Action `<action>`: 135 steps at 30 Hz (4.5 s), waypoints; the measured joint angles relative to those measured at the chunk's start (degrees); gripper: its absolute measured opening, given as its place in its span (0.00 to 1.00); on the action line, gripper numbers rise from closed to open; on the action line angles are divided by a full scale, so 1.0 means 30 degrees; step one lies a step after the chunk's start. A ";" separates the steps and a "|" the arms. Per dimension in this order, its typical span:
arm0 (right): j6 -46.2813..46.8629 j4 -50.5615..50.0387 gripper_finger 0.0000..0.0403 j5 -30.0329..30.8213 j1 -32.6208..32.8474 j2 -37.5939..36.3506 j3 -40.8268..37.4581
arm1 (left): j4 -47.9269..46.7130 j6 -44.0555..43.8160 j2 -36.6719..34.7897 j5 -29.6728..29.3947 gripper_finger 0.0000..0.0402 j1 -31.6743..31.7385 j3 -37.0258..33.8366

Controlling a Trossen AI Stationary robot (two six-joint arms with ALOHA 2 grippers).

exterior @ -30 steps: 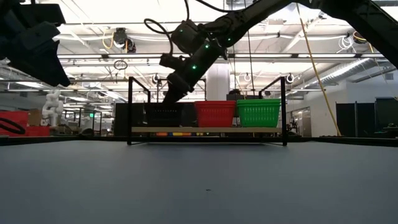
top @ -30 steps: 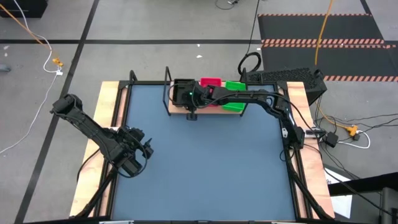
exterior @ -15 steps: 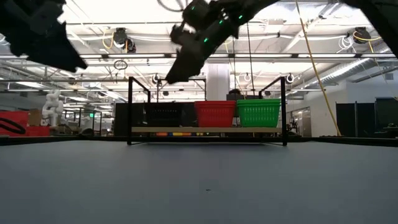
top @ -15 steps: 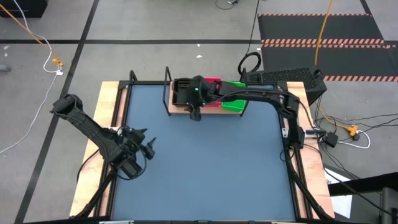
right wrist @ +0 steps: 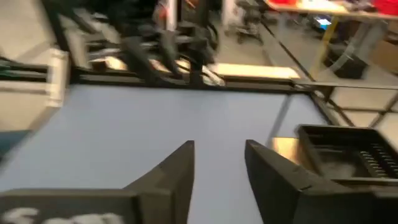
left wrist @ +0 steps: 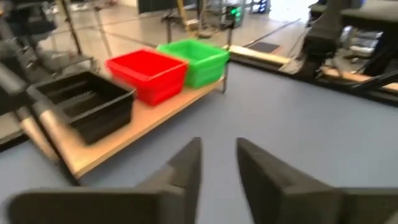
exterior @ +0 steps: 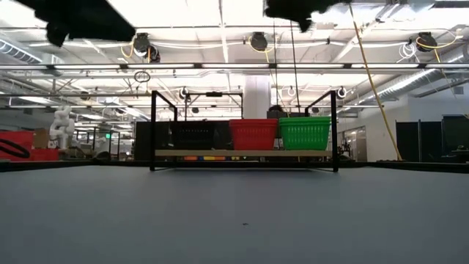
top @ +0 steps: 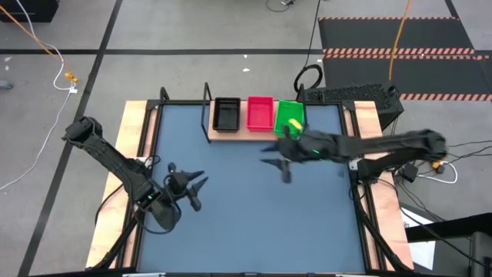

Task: Stack baskets on shelf by color
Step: Return to Home Position

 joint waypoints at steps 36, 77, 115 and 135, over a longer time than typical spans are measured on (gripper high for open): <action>-0.2541 1.4090 0.00 -0.3707 0.1388 -1.0190 -1.3945 | 1.4709 1.4487 -1.5456 1.0849 0.01 0.6141 -1.1661; 0.3450 0.9473 0.00 -0.3019 0.1545 -1.8779 -1.7749 | 0.4674 1.3261 -2.3590 0.8417 0.01 0.4650 -1.2699; -0.3106 0.7236 0.00 -0.2974 0.1839 -1.8744 -1.7858 | 0.4689 2.0097 -2.2396 0.7621 0.10 0.4436 -1.2764; -0.3069 0.7236 0.00 -0.2982 0.1839 -1.8744 -1.7872 | 0.4689 2.0102 -2.2396 0.7622 0.10 0.4436 -1.2764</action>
